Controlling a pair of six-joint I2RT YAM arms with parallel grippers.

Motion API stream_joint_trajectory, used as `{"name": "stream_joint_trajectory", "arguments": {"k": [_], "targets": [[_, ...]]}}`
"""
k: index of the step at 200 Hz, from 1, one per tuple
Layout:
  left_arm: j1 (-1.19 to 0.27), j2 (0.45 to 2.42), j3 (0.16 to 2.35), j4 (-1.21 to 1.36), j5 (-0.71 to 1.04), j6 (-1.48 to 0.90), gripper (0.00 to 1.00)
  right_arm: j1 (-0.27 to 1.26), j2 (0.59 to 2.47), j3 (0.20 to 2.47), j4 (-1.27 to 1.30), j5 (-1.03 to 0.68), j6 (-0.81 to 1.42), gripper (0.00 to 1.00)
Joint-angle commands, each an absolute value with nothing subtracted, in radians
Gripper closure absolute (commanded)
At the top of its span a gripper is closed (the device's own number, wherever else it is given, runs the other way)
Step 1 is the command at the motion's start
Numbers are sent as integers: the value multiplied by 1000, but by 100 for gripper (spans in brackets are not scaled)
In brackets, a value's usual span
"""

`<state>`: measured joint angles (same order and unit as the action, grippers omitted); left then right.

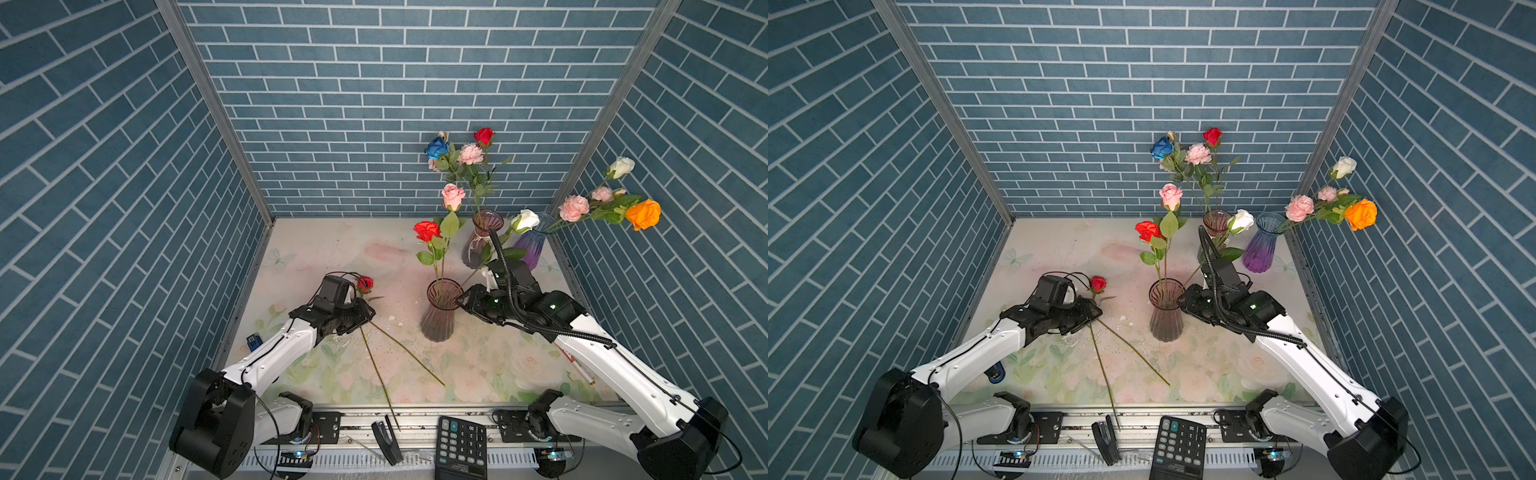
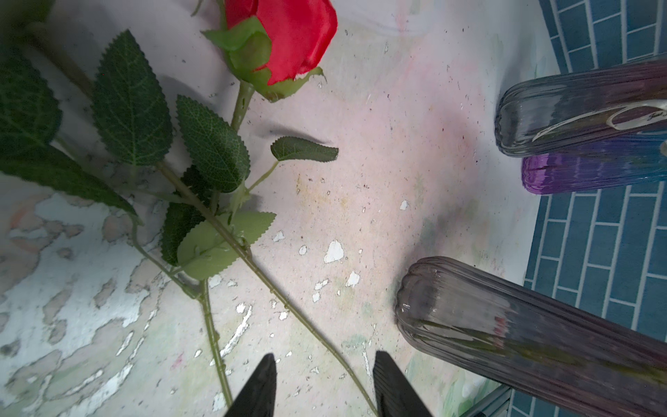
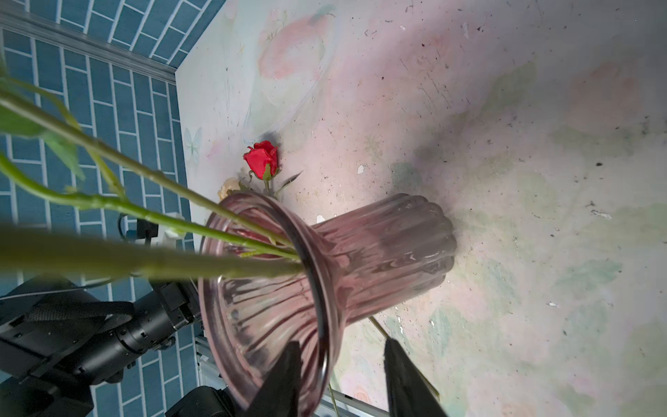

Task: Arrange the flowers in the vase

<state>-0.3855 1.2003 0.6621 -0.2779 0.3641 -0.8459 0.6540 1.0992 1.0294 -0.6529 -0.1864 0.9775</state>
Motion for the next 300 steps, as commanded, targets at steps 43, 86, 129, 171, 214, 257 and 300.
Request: {"name": "stream_joint_trajectory", "arguments": {"k": [43, 86, 129, 171, 214, 257, 300], "targets": [[-351, 1150, 634, -296, 382, -838, 54, 660, 1180, 1090, -635, -177, 992, 69], [-333, 1135, 629, -307, 391, -833, 54, 660, 1217, 1118, -648, -179, 973, 80], [-320, 1112, 621, -319, 396, -830, 54, 659, 1246, 1136, -647, -169, 975, 85], [-295, 1089, 611, -327, 414, -824, 54, 660, 1302, 1173, -628, -161, 979, 87], [-266, 1077, 612, -334, 437, -813, 54, 660, 1393, 1261, -621, -146, 974, 87], [-238, 1053, 606, -346, 456, -799, 54, 670, 1522, 1382, -634, -155, 945, 85], [-209, 1003, 583, -349, 487, -795, 53, 705, 1642, 1522, -686, -149, 916, 84]]}}
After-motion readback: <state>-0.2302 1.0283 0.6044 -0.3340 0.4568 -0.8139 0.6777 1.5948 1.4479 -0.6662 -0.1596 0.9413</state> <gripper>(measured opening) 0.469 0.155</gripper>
